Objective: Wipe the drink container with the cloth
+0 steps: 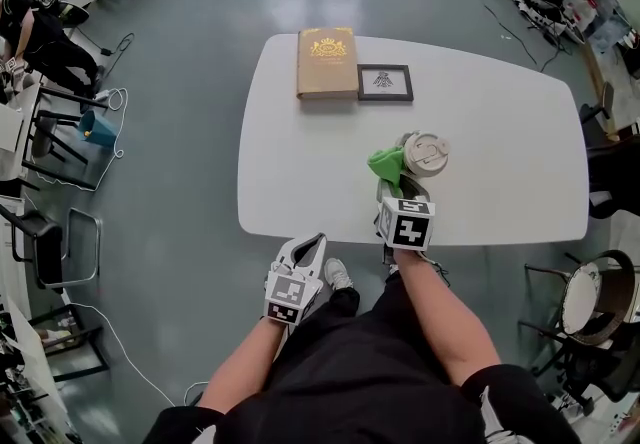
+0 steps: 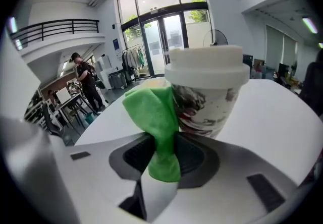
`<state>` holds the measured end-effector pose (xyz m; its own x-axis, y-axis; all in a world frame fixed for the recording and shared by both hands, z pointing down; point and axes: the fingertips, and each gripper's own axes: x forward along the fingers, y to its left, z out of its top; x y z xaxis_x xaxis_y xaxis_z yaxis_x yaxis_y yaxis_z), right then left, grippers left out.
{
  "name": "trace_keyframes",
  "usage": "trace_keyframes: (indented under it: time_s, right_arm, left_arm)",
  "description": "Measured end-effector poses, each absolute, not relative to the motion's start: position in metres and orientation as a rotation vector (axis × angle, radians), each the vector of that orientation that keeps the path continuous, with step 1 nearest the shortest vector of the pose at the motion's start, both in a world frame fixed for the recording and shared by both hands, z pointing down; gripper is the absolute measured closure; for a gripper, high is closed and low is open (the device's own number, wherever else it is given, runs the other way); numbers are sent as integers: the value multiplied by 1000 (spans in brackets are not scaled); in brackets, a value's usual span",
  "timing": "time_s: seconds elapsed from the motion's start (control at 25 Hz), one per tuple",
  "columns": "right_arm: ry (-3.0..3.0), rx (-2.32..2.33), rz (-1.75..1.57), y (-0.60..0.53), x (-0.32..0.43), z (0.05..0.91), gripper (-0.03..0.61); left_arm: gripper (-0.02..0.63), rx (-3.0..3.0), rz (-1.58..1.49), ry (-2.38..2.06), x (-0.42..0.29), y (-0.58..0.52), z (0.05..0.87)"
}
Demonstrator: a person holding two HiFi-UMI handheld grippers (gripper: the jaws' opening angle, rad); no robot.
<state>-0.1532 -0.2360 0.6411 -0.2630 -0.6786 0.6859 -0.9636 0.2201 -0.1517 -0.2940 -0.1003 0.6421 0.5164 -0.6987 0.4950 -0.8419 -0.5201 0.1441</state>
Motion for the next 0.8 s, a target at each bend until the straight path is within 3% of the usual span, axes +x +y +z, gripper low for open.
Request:
trace_keyframes:
  time_s: [0.56,0.8]
  right_arm:
    - [-1874,1483,1395,-231,-160,697,450]
    - [-2013,1329,1339,-214,-188,677,449]
  left_arm:
    - [604,2388,525,-1319,-306,-106,633]
    - [604,2404,492,-1312,-299,-107,629]
